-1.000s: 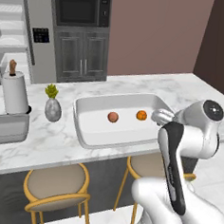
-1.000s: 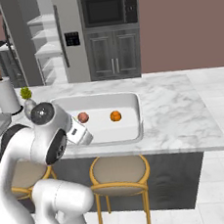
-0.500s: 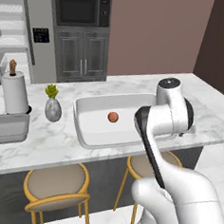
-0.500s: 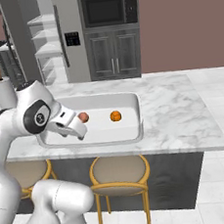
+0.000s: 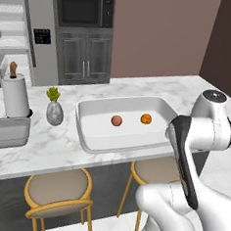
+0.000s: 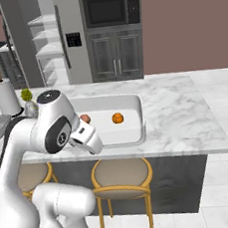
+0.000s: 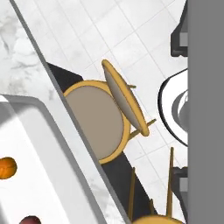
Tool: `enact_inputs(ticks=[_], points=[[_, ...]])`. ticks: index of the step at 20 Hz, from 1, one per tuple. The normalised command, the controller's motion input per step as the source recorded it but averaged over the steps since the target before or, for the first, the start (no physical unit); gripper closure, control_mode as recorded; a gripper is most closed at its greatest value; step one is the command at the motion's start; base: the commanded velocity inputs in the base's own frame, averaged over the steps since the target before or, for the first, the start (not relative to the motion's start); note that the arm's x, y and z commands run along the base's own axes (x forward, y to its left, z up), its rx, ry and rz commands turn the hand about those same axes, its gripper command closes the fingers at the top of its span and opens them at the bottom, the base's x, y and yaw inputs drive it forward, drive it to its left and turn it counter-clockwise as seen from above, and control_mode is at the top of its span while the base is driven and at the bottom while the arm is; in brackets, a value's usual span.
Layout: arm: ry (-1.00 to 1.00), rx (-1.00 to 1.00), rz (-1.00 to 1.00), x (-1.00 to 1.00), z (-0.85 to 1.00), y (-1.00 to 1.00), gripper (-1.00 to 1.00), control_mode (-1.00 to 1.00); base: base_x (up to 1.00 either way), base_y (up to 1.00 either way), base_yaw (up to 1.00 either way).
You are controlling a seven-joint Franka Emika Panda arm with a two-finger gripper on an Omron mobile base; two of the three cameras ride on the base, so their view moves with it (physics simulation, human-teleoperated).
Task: Place the cold items (onion and orange) from the fridge in one tupperware on the dining counter. Place the warm items (hot dog and kebab skewer) in the stove area in another tupperware.
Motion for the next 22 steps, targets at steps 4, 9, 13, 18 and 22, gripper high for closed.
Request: enact_inputs(ticks=[4,9,13,18,22], points=[[-0.18,0.22,0.05,-0.06,-0.22,-0.18,-1.0,-1.0,0.0,0.0,0.0],[-0.22,0.2,0.07,-0.1,-0.04,-0.09,-1.0,-1.0,0.0,0.0,0.0],[0.0,0.0,0.0,0.0,0.0,0.0,-1.0,1.0,-0.15,0.01,0.0],[0.0,0.0,0.0,0.0,0.0,0.0,-1.0,1.0,-0.26,0.35,0.04],[0.0,0.0,0.0,0.0,0.0,0.0,-1.0,1.0,-0.36,0.13,0.29]])
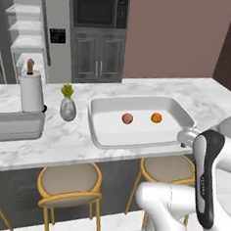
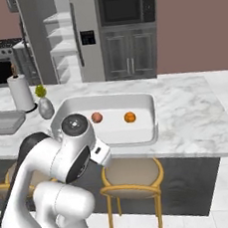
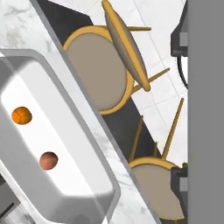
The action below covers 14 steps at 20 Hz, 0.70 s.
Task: Place the cold items (onion and orange) from the fridge in one tupperware on the dining counter. Place the warm items (hot dog and kebab skewer) in the stove area in another tupperware.
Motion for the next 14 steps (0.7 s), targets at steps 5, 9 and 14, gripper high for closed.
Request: enact_inputs(ticks=[5,9,14], points=[[0.0,0.0,0.0,0.0,0.0,0.0,-1.0,1.0,-0.56,-0.39,0.34],[0.0,0.0,0.0,0.0,0.0,0.0,-1.0,1.0,-0.51,-0.36,0.32],[0.0,0.0,0.0,0.0,0.0,0.0,-1.0,1.0,-0.29,0.18,0.21]])
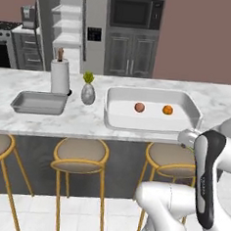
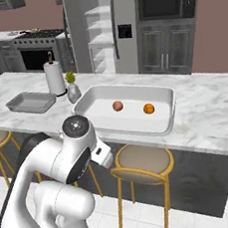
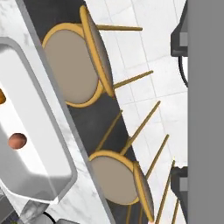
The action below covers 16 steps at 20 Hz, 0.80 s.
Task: Place the cold items (onion and orange) from the fridge in one tupperware on the dining counter. Place the warm items (hot dog and kebab skewer) in the stove area in another tupperware.
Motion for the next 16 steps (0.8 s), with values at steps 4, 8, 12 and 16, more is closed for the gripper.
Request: enact_inputs(ticks=[4,8,12,16], points=[[0.0,0.0,0.0,0.0,0.0,0.0,-1.0,1.0,-0.03,0.93,0.07],[0.0,0.0,0.0,0.0,0.0,0.0,-1.0,1.0,0.0,1.0,0.02],[0.0,0.0,0.0,0.0,0.0,0.0,-1.0,1.0,0.0,1.0,0.0],[0.0,0.0,0.0,0.0,0.0,0.0,-1.0,1.0,0.0,1.0,0.0]])
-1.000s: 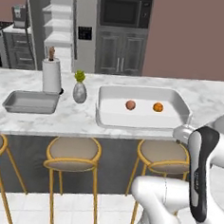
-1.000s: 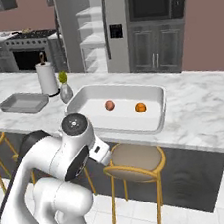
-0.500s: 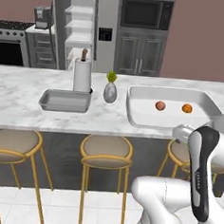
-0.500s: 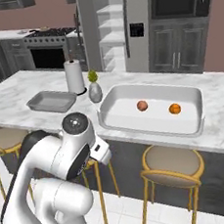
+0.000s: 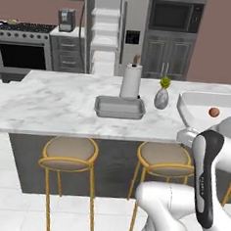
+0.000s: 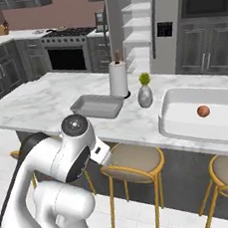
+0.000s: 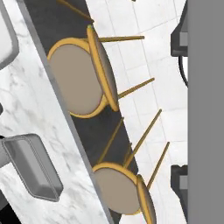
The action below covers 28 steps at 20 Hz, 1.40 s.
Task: Place the cold items (onion and orange) from the fridge in one tupperware on the dining counter. Place the warm items (hot dog and kebab skewer) in the stove area in another tupperware.
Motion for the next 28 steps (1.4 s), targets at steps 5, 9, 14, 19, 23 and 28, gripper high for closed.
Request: enact_inputs(ticks=[5,9,14,19,23,28], points=[[0.0,0.0,0.0,0.0,0.0,0.0,-1.0,1.0,0.0,1.0,0.0],[0.0,0.0,0.0,0.0,0.0,0.0,-1.0,1.0,0.0,1.0,0.0],[0.0,0.0,0.0,0.0,0.0,0.0,-1.0,1.0,0.0,1.0,-0.01],[0.0,0.0,0.0,0.0,0.0,0.0,-1.0,1.0,0.0,1.0,-0.05],[0.0,0.0,0.0,0.0,0.0,0.0,-1.0,1.0,0.0,1.0,-0.06],[0.0,0.0,0.0,0.0,0.0,0.0,-1.0,1.0,0.0,1.0,-0.07]])
